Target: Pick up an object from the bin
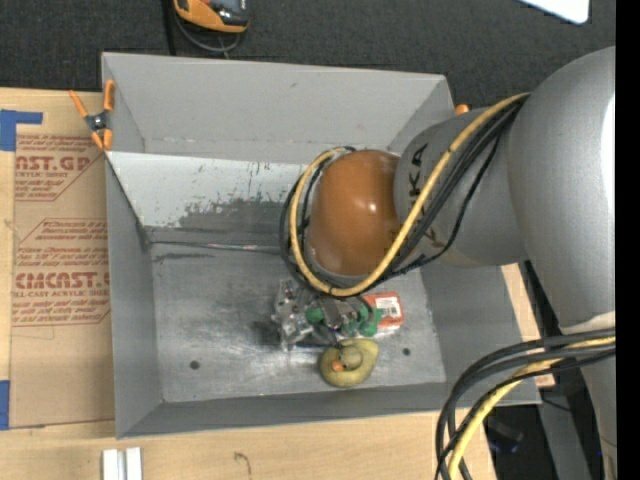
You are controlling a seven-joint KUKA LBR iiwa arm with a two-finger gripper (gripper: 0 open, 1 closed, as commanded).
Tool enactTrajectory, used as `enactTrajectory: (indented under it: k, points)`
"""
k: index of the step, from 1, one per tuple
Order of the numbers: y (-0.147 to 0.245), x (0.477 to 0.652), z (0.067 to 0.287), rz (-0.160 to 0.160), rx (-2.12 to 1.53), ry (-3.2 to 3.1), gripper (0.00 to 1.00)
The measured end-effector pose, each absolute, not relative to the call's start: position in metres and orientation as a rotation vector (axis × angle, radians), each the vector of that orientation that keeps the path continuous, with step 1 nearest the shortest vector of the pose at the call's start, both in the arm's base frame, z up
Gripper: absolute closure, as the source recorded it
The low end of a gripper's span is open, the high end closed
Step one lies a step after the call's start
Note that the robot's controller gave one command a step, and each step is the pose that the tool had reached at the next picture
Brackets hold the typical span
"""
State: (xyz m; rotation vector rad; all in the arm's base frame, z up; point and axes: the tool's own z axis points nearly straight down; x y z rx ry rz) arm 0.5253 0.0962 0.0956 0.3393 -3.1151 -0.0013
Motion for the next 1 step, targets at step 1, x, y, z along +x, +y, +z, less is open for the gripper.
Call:
enactTrajectory:
  k: [1]
  points:
    - [0.0963, 0.5265, 0.1176, -0.001, 0.340, -3.120, 1.00]
